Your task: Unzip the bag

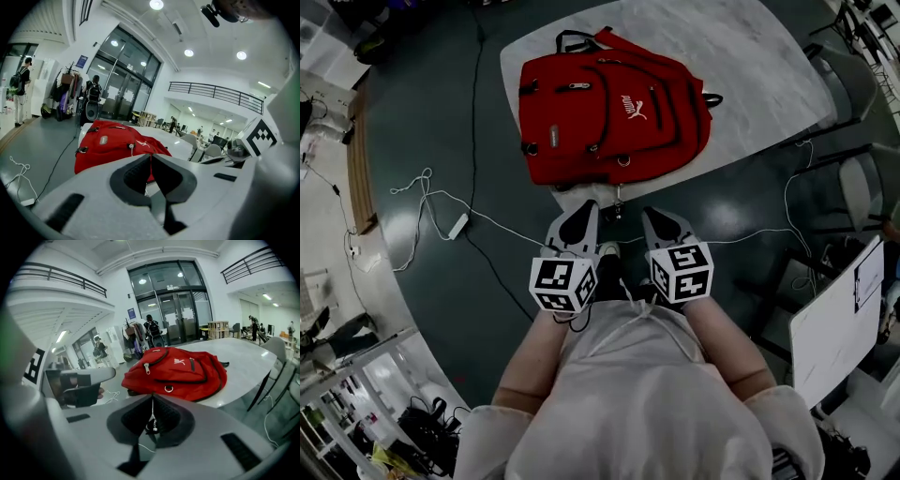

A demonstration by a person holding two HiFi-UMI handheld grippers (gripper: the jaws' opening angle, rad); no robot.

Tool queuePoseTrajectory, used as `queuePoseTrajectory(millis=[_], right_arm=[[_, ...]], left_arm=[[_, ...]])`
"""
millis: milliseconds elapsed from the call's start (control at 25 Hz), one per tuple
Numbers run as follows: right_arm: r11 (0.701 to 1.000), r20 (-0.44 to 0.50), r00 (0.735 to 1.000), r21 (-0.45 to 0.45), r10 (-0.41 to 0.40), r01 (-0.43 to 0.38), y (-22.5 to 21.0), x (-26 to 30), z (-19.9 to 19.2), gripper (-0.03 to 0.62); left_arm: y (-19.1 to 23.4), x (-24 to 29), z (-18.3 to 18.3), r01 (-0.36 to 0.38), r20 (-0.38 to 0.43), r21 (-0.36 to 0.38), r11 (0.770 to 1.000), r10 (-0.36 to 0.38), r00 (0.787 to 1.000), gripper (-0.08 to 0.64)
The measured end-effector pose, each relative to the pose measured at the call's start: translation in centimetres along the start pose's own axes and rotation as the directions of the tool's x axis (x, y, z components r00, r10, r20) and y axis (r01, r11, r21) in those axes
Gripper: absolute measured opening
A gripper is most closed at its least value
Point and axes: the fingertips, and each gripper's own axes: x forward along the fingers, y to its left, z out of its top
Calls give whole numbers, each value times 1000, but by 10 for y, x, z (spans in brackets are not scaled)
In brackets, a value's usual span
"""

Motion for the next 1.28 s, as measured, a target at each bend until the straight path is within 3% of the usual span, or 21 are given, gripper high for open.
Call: queuePoseTrajectory(millis=[280,480,720,920,1080,1280], right_arm=[[998,-131,991,50,-32,39,2,61,-16,29],[996,-212,977,69,-33,48,-4,94,-34,31],[996,-288,957,74,-26,49,-8,123,-54,32],[994,-336,942,92,-25,59,-10,133,-62,32],[994,-365,930,84,-27,62,-8,140,-67,32],[997,-390,920,39,-43,63,-12,142,-67,31]], left_arm=[[28,42,-10,100,-25,81,992,-98,995,23],[44,78,-38,122,-82,140,983,-111,990,23],[60,110,-70,109,-153,59,992,-99,983,23],[62,122,-86,91,-211,-55,994,-100,972,23],[67,127,-91,56,-253,-57,997,-69,965,23],[72,133,-101,7,-360,-89,996,-39,932,23]])
